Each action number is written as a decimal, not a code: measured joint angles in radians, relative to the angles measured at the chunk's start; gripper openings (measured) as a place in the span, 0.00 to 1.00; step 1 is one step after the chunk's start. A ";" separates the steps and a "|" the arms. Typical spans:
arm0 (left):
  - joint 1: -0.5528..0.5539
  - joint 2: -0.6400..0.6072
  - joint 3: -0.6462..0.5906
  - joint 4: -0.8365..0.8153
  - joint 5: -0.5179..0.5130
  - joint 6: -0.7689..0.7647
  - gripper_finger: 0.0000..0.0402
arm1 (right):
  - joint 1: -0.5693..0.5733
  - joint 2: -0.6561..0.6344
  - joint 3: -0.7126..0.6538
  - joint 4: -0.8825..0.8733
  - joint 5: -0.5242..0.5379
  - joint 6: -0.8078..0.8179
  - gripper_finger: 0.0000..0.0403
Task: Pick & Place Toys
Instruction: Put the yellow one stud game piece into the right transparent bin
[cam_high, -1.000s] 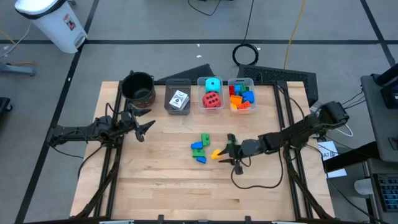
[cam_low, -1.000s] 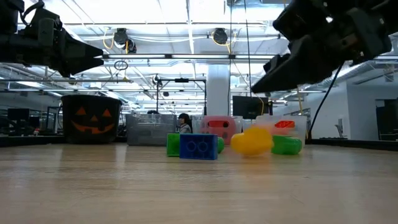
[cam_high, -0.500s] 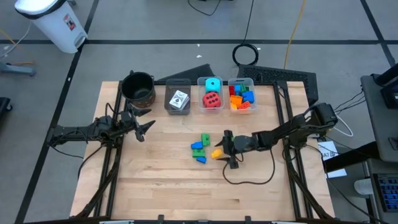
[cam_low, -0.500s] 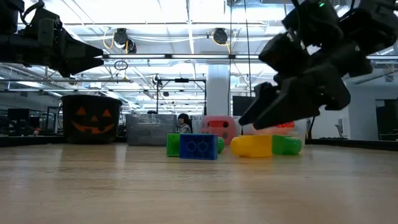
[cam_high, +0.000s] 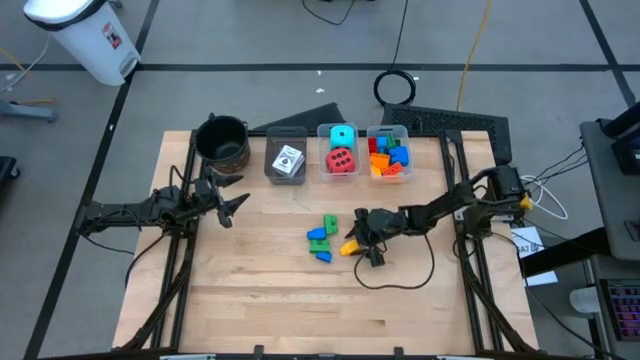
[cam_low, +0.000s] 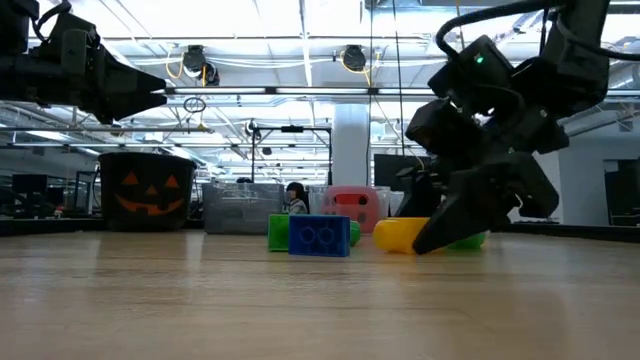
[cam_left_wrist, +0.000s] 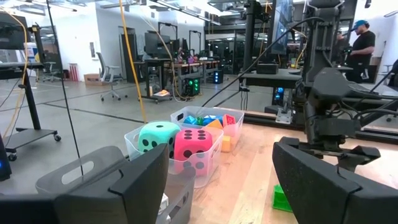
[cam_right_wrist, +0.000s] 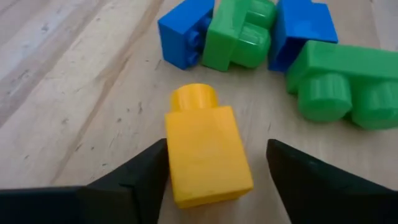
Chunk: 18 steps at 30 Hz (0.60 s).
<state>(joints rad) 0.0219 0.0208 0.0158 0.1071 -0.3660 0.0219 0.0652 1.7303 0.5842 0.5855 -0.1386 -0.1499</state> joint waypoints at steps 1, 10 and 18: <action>0.000 0.000 0.000 -0.001 0.000 0.000 0.73 | -0.005 0.003 0.000 0.004 -0.023 -0.010 0.58; 0.000 0.000 0.000 0.000 0.000 0.000 0.73 | -0.014 0.002 0.000 0.046 -0.101 -0.048 0.28; 0.000 0.000 0.000 -0.001 0.000 0.000 0.73 | -0.020 -0.146 -0.001 0.010 -0.100 0.013 0.22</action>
<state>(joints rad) 0.0217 0.0204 0.0158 0.1066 -0.3660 0.0219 0.0452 1.5846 0.5835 0.5956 -0.2385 -0.1370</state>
